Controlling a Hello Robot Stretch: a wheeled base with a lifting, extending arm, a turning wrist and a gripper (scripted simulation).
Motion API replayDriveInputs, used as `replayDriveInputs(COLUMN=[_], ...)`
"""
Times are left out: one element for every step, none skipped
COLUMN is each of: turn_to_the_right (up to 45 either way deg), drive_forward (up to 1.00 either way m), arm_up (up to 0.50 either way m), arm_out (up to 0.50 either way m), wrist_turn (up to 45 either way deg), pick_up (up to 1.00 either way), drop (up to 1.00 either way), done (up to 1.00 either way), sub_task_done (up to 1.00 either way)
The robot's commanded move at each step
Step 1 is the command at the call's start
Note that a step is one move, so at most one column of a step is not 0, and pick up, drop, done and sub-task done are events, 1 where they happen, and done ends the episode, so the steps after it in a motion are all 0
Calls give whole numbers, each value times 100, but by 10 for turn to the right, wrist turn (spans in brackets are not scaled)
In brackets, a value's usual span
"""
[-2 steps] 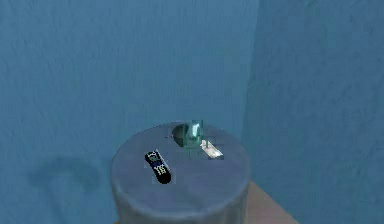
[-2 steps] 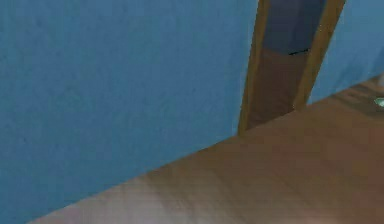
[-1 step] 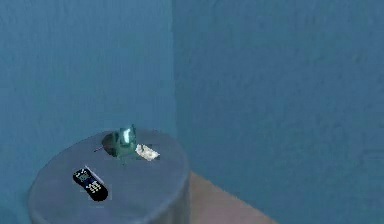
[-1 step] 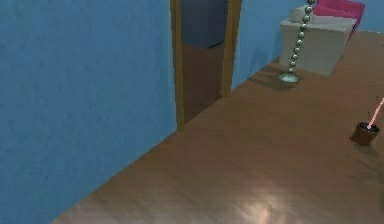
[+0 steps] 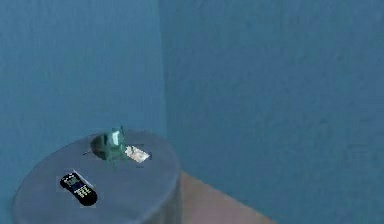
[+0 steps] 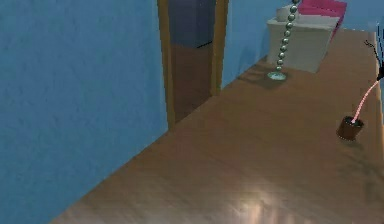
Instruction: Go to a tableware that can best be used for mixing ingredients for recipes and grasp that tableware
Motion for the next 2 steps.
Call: replayDriveInputs(turn_to_the_right=[0,-450], drive_forward=[30,0], arm_up=[0,0], arm_out=[0,0], wrist_turn=[0,0], pick_up=[0,0], drop=[0,0], done=[0,0], sub_task_done=[0,0])
